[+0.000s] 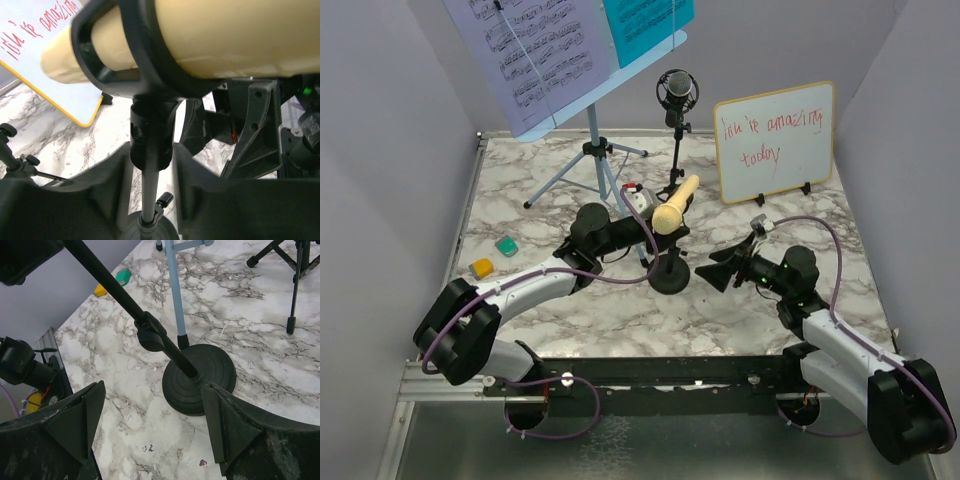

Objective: Pack up the instrument practice props
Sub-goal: Place the microphone stand with the microphone at the center of the board.

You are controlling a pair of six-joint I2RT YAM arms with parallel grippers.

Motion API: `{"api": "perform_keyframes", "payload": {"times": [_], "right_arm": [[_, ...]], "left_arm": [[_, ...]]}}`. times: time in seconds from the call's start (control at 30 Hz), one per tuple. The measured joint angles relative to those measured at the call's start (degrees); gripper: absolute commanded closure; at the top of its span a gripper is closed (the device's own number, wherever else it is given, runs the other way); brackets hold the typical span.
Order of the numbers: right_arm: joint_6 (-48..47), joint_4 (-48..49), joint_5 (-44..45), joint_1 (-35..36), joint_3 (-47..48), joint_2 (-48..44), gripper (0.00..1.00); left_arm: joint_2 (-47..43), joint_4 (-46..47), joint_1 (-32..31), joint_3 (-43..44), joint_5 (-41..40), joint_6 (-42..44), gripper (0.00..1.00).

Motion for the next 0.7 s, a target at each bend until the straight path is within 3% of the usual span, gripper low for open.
{"api": "perform_keyframes", "payload": {"times": [0.27,0.7], "right_arm": [[1.3,2.3,3.7,1.8,0.9,4.5,0.19],[18.1,6.5,12.1,2.5,-0.4,2.0,0.19]], "left_arm": [[-2.2,2.2,0.1,-0.6,-2.9,-1.1,0.41],[-6.2,3.3,-0.4,-6.3,-10.5,-8.8,0.36]]}}
